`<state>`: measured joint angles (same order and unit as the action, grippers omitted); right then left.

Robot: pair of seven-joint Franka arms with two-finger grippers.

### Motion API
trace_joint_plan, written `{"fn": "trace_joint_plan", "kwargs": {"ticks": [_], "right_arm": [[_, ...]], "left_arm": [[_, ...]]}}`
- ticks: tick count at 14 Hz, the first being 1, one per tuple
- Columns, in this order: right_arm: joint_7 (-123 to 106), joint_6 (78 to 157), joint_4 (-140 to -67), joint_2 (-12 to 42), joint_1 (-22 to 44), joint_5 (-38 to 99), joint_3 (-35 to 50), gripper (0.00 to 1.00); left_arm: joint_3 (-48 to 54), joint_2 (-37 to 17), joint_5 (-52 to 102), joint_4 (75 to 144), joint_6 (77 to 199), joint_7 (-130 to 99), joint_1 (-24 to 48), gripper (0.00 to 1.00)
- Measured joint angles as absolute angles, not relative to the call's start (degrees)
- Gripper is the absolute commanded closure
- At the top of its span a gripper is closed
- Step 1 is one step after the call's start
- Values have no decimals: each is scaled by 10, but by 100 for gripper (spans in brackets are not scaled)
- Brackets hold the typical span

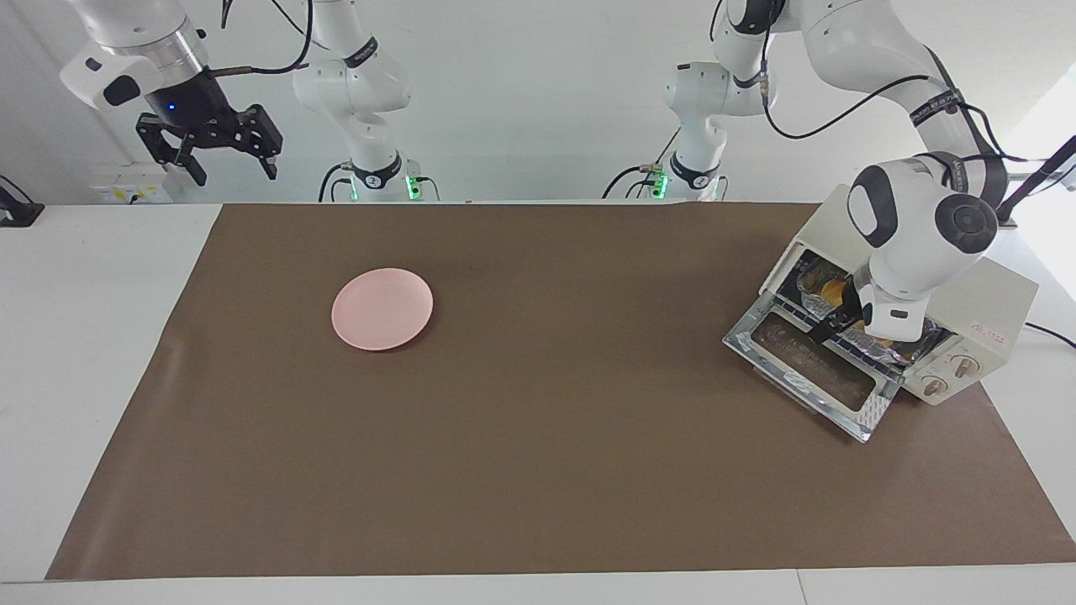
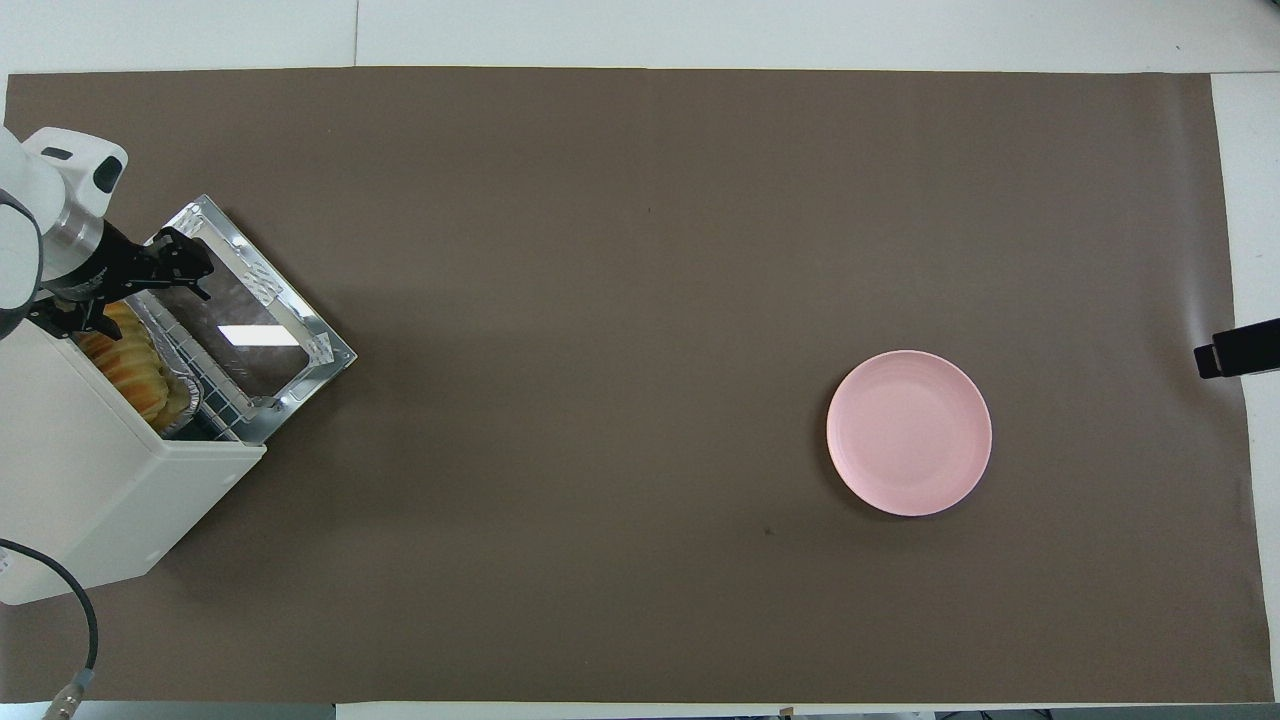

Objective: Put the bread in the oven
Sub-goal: 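Carry the foil tray with the left gripper into the open oven, then push the tray deeper into the oven and open the left gripper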

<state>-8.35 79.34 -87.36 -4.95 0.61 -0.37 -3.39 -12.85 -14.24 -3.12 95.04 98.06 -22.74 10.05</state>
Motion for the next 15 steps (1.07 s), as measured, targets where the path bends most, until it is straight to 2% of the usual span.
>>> {"fn": "trace_joint_plan", "kwargs": {"ticks": [9, 15], "right_arm": [[-84, 793, -874, -50, 6, -4, -34, 0], [-84, 793, -874, -51, 6, -4, -34, 0]], "left_arm": [[-129, -70, -31, 942, 882, -102, 95, 0], [-120, -53, -31, 944, 855, -86, 98, 0]]}}
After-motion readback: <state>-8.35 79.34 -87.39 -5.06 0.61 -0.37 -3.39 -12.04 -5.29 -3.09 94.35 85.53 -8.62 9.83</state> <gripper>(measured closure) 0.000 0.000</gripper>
